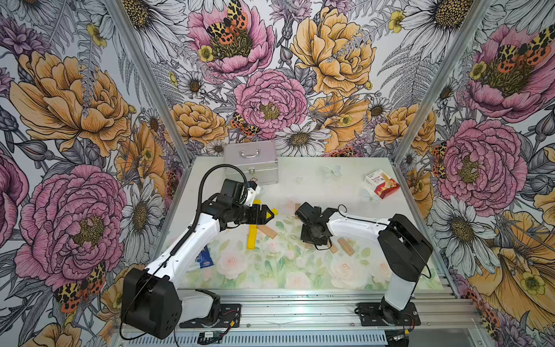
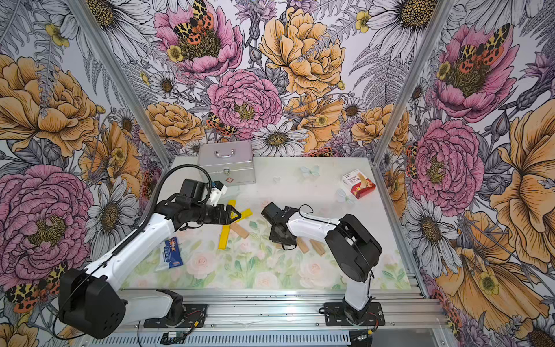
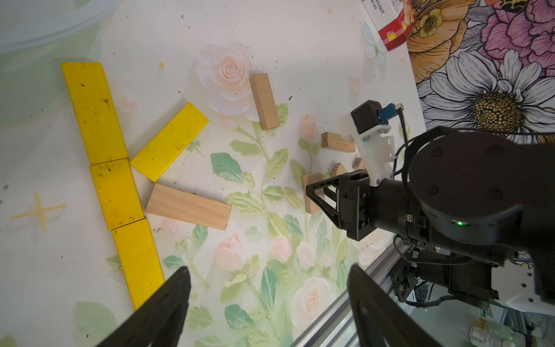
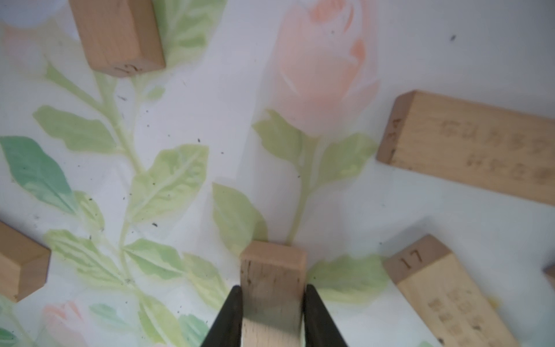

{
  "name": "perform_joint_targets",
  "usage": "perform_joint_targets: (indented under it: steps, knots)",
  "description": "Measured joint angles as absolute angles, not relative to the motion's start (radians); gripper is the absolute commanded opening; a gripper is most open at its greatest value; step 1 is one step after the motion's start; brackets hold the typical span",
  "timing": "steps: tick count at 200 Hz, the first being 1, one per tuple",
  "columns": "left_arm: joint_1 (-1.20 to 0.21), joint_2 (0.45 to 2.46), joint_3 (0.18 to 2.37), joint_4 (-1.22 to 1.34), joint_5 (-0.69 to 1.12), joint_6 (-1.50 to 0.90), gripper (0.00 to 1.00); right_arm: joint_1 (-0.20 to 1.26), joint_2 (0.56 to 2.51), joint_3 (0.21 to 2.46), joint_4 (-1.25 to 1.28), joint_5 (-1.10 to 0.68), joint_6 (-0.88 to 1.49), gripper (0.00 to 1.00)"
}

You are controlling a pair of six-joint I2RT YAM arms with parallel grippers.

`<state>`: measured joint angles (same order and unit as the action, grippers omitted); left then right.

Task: Assemble the letter k with building blocks
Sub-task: Assemble the building block at the center of the board.

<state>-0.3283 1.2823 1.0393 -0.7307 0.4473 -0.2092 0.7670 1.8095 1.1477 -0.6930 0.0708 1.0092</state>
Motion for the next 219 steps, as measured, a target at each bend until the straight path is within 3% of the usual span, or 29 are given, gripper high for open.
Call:
perform_joint_targets:
  steps: [112,126,129,133,219]
  knots:
    - [-0.302,1.341,1.039,-0.728,0.492,-0.208,0.85,0.771,1.868,1.292,-0.708,0.125,0.846,0.16]
    - [-0.302,1.353,1.037,-0.728,0.5,-0.208,0.88,0.766,1.883,1.292,-0.692,0.12,0.842,0.16]
    - [-0.302,1.355,1.037,-0.728,0.501,-0.208,0.97,0.765,1.887,1.292,-0.688,0.119,0.841,0.16]
    - [-0.302,1.356,1.037,-0.728,0.503,-0.203,0.99,0.764,1.89,1.292,-0.683,0.119,0.839,0.16]
    - [-0.295,1.383,1.034,-0.727,0.532,-0.202,0.99,0.76,1.924,1.299,-0.612,0.101,0.817,0.15]
